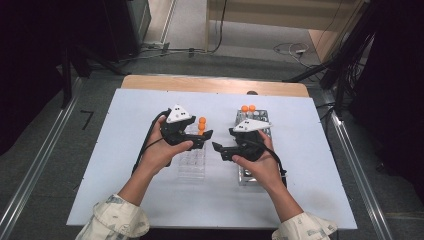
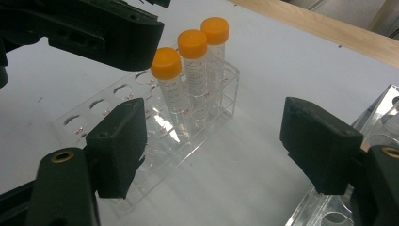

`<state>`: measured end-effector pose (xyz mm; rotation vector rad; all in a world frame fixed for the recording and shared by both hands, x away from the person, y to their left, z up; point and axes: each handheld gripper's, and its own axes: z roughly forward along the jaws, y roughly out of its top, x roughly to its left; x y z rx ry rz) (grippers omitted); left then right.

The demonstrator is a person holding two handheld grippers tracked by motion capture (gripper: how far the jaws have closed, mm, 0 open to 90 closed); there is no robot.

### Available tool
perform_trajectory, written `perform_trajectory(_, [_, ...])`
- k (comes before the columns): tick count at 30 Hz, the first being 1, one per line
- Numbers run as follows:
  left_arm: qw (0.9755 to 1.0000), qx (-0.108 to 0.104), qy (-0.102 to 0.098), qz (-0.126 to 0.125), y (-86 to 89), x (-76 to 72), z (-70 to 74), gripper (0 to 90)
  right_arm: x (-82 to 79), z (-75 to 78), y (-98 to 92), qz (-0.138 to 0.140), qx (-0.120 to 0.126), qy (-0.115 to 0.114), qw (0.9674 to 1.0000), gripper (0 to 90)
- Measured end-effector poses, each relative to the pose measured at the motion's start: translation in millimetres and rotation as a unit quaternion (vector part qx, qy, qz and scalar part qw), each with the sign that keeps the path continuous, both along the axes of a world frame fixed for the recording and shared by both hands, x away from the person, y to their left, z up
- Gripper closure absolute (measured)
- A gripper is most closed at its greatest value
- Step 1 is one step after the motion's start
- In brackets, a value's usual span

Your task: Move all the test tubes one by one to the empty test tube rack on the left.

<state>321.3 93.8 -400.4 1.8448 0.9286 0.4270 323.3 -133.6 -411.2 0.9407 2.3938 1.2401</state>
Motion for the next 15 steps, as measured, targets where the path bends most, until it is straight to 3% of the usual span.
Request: perform_trajectory(15, [0.9998, -0.014, 0.007, 0.008, 1.6, 0.9, 1.0, 18.8, 6.5, 7.2, -17.6, -0.026, 0.006, -0.012, 0.9996, 22.0])
